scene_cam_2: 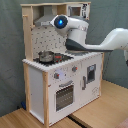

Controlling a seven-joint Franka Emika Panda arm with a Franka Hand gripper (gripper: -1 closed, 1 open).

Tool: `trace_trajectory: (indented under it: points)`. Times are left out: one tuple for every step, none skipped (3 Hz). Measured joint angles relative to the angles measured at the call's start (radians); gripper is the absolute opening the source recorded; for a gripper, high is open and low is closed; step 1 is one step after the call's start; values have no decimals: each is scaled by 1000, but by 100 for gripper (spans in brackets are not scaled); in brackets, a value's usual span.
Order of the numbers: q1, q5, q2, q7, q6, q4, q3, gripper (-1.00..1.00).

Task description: Play with the kitchen

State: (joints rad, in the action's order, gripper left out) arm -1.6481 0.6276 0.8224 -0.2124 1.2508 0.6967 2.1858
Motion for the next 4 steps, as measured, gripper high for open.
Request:
trace_trajectory:
  points:
    - [14,87,35,-49,11,0,0,100]
    - [21,175,66,-111,44,0,0,100]
    - [20,239,79,-172,94,1,0,100]
    - [19,273,104,-231,169,6,0,100]
